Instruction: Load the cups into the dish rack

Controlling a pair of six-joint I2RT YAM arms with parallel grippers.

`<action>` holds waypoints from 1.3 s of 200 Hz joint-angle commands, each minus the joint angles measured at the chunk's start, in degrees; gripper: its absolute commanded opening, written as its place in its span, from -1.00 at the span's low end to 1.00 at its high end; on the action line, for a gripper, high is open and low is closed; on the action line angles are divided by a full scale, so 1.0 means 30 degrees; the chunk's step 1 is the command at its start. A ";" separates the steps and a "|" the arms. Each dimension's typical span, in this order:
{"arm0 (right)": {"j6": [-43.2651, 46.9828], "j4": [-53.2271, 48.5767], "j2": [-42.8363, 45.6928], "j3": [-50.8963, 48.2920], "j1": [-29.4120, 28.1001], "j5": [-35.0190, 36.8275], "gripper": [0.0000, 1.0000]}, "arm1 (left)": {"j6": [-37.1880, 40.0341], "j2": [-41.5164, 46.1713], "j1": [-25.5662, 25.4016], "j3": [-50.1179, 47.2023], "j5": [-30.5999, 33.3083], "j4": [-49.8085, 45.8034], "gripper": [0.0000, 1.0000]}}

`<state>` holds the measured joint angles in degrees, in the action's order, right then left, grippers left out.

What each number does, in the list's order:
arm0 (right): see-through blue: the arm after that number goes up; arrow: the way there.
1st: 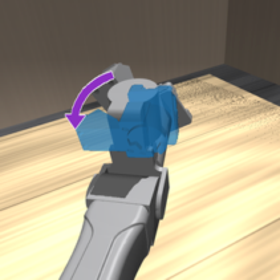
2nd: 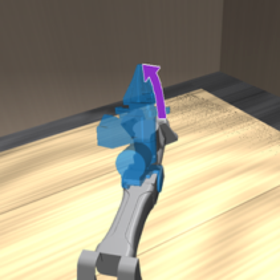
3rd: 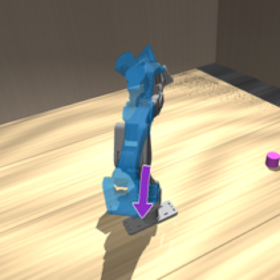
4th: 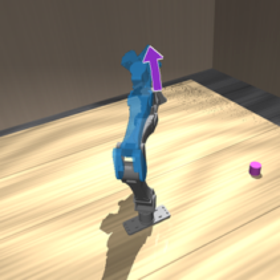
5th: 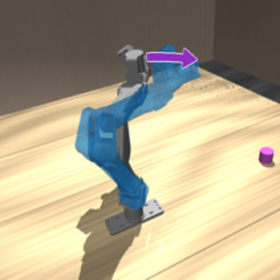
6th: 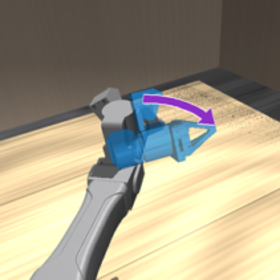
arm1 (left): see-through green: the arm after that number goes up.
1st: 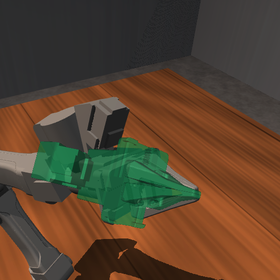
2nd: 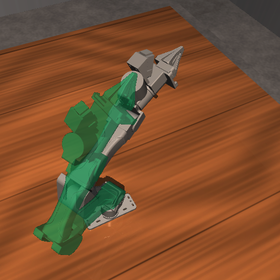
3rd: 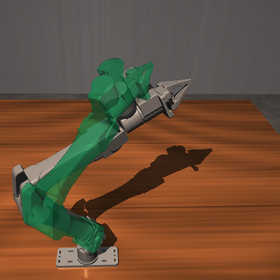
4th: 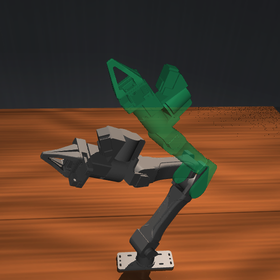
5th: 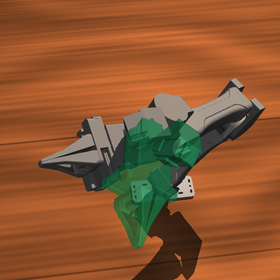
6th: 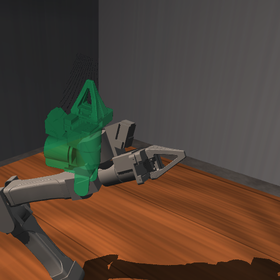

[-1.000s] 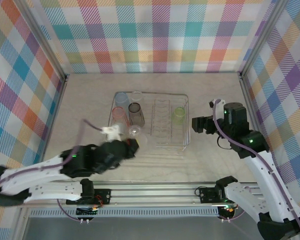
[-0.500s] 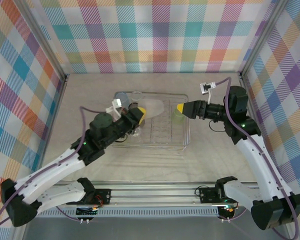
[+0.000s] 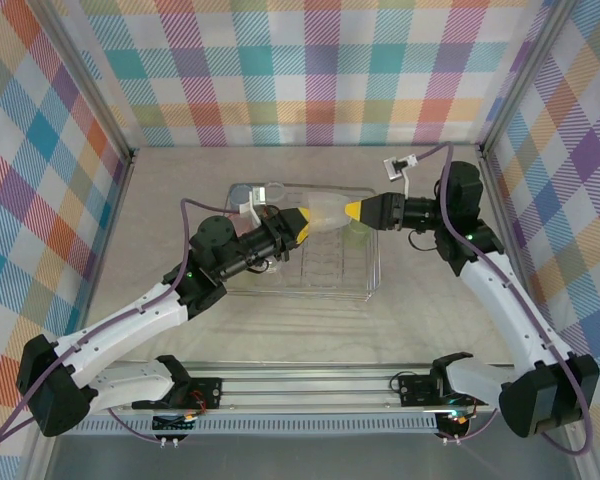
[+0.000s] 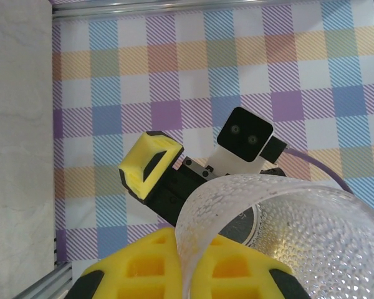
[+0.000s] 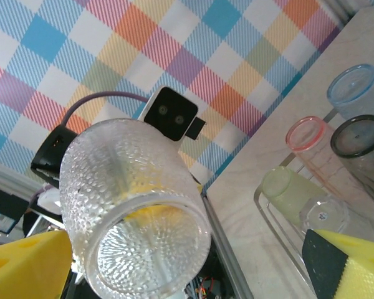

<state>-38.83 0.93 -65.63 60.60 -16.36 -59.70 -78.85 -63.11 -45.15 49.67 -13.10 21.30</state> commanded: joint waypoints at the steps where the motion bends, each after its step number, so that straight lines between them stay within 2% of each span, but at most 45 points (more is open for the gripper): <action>1: -0.0266 0.1701 -0.0365 -0.0169 -0.0669 -0.0747 0.89 | -0.0172 -0.0085 0.0224 0.0542 -0.0745 0.1630 -1.00; 44: -0.0791 0.2959 -0.0968 0.0074 -0.1370 -0.1108 0.86 | 0.0004 0.0125 0.0196 0.0241 -0.0412 0.1513 -1.00; 93: -0.1094 0.3669 -0.1328 -0.0058 -0.1971 -0.1203 0.62 | 0.0092 0.0148 0.0196 0.0152 -0.0312 0.1399 -1.00; 157: -0.0809 0.3011 -0.1388 0.0129 -0.2193 -0.1027 0.38 | 0.0209 0.0280 0.0219 -0.0017 0.0054 0.0995 -1.00; 169: -0.0429 0.1828 -0.1357 0.0340 -0.2193 -0.0405 0.42 | 0.0210 0.0337 0.0212 -0.0044 0.0170 0.0828 -1.00; 173: -0.0196 0.1245 -0.1385 0.0497 -0.2193 -0.0181 0.34 | 0.0211 0.0375 0.0203 -0.0056 0.0220 0.0729 -1.00; 179: 0.0114 0.0643 -0.1437 0.0689 -0.2212 -0.0089 0.10 | 0.0180 0.0410 0.0213 -0.0094 0.0292 0.0596 -1.00; 183: 0.0261 0.0354 -0.1459 0.0783 -0.2198 -0.0064 0.04 | 0.0183 0.0432 0.0202 -0.0121 0.0326 0.0577 -1.00; 219: 0.0395 0.0347 -0.1416 0.0719 -0.2208 -0.0110 0.00 | -0.0208 0.0412 0.0200 -0.0433 0.0457 0.0414 -1.00; 230: 0.0615 0.0132 -0.1365 0.0789 -0.2221 -0.0084 -0.03 | -0.0389 0.0423 0.0199 -0.0513 0.0599 0.0095 -0.66; 250: 0.1744 -0.1543 -0.1162 0.1216 -0.2208 0.0755 -0.13 | -0.0622 0.0789 0.0203 -0.0786 0.1067 -0.0680 0.43; 260: 0.2685 -0.3152 -0.1072 0.1644 -0.2186 0.1581 -0.20 | -0.0613 0.1092 0.0211 -0.0933 0.1457 -0.1378 0.73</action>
<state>-37.32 0.45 -69.45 62.17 -22.59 -59.61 -80.12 -62.83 -44.84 48.16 -11.42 20.10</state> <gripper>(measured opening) 0.548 0.541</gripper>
